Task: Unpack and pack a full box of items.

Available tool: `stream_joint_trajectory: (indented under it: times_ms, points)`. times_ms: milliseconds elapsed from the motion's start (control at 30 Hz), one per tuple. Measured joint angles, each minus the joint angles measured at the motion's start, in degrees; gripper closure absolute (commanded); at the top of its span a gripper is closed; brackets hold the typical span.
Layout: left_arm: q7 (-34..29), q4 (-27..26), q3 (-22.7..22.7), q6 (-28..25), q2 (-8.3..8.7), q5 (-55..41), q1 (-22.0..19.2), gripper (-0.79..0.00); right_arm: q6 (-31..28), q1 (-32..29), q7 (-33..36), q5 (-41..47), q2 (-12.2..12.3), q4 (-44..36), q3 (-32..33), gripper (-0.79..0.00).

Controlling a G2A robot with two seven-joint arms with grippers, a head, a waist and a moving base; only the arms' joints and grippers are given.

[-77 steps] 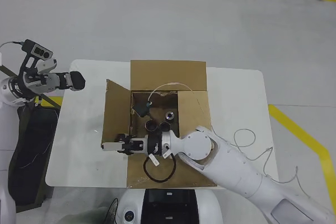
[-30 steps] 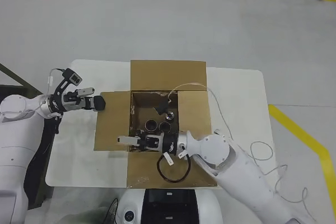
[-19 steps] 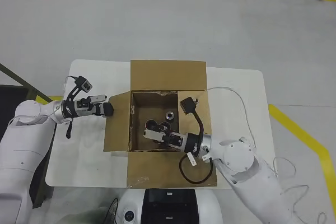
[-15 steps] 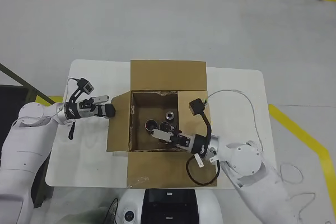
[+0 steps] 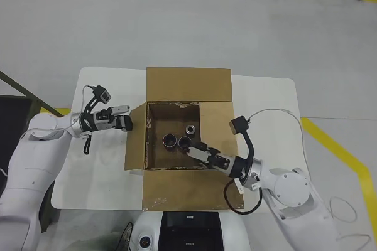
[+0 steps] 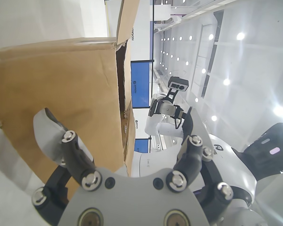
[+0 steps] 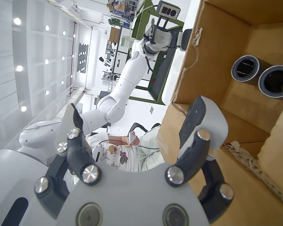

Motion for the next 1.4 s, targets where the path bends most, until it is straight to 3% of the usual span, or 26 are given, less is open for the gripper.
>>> stream_joint_trajectory:
  times_ms: [167, 367, 533, 800, 967, 1233, 1400]
  points:
    - [-0.8, -0.4, -1.1, 0.9, 0.15, 0.2, -1.0, -0.785, -0.3, -0.7, -0.1, 0.2, 0.3, -0.4, 0.3, -0.785]
    - [-2.4, -2.5, -5.6, 2.0, 1.25, 0.6, -1.6, -0.785, -0.9, -1.0, -0.1, 0.4, 0.5, -0.7, 0.5, -0.785]
    - [-3.2, -6.2, -8.5, 3.5, 1.92, 0.3, -1.3, -0.785, -1.4, -1.2, -0.2, 0.7, 0.8, -0.9, 1.1, -0.785]
    - [-3.7, -12.8, -9.2, 6.2, 2.14, 0.3, -2.6, -0.785, -2.4, -3.6, 1.0, 0.8, 1.6, -2.5, 4.6, -0.785]
    - [-3.2, -15.5, -7.1, 8.0, 1.81, 1.1, -4.9, -0.785, -3.4, -6.1, 2.9, 1.5, 2.3, -3.8, 8.0, -0.785]
    - [-1.9, -16.7, 1.9, 9.3, 0.01, 2.6, -8.4, -0.785, -4.7, -11.2, 4.2, 2.1, 3.3, -6.9, 13.3, -0.785]
    - [-1.1, -17.8, 5.2, 9.7, -0.71, 4.2, -10.0, -0.785, -5.5, -13.9, 4.5, 2.7, 3.8, -8.7, 15.3, -0.785]
